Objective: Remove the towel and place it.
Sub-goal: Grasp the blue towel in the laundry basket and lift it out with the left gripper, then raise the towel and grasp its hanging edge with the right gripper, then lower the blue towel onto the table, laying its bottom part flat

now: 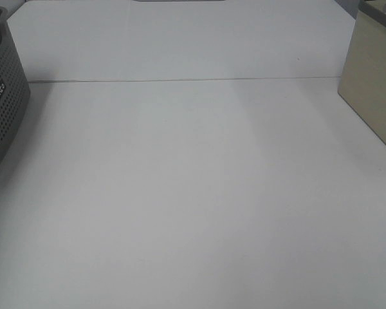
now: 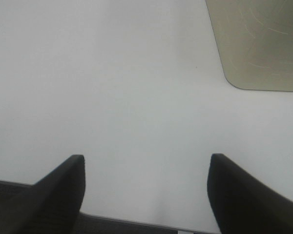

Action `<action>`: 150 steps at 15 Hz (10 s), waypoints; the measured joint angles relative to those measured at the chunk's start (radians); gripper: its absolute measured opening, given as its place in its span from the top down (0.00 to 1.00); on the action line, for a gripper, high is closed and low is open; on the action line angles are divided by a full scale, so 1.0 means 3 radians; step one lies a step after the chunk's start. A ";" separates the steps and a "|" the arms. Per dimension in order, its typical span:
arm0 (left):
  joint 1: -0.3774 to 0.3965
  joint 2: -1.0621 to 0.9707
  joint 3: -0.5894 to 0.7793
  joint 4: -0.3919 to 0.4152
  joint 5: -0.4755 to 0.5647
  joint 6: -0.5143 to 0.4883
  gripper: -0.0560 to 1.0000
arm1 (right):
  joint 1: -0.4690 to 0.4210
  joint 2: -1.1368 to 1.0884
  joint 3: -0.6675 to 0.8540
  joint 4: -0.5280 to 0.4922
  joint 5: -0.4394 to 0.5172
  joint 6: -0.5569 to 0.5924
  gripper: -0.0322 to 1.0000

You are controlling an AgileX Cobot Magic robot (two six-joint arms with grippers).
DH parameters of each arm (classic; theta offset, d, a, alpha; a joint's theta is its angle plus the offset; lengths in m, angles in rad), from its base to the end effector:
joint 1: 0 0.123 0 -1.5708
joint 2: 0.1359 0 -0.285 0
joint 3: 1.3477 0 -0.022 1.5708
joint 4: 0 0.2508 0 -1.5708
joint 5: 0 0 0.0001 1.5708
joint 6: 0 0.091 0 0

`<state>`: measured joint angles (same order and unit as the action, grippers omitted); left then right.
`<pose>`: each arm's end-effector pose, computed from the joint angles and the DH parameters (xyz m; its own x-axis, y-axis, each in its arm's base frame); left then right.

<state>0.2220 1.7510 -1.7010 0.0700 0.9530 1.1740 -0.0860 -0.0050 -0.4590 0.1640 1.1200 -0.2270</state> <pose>0.3829 0.0918 0.3531 -0.5073 0.8447 -0.1704 0.6359 0.5004 0.5875 -0.0032 0.0137 0.2621 -0.5198 -0.1085 -0.8474 -0.1205 0.9913 -0.0530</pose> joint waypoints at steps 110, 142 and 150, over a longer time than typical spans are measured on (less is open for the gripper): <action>-0.1837 0.1710 -0.2277 -0.0337 -0.4757 -0.1273 0.95 | 0.1177 0.6800 -0.5753 0.0490 -0.3947 -0.0917 0.95; -0.1880 0.0583 -0.2577 -0.0533 0.0870 -0.2207 0.95 | 0.1177 0.6010 -0.5803 0.0787 0.0123 -0.0577 0.95; -0.2277 0.0300 -0.2483 -0.0313 0.0883 -0.2357 0.95 | 0.1177 0.5630 -0.5643 0.0873 0.0343 -0.0340 0.95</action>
<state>-0.4610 1.8410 -2.4460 -0.0240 1.2180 0.4670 0.2670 1.6840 -2.1520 0.4260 1.2230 -0.3290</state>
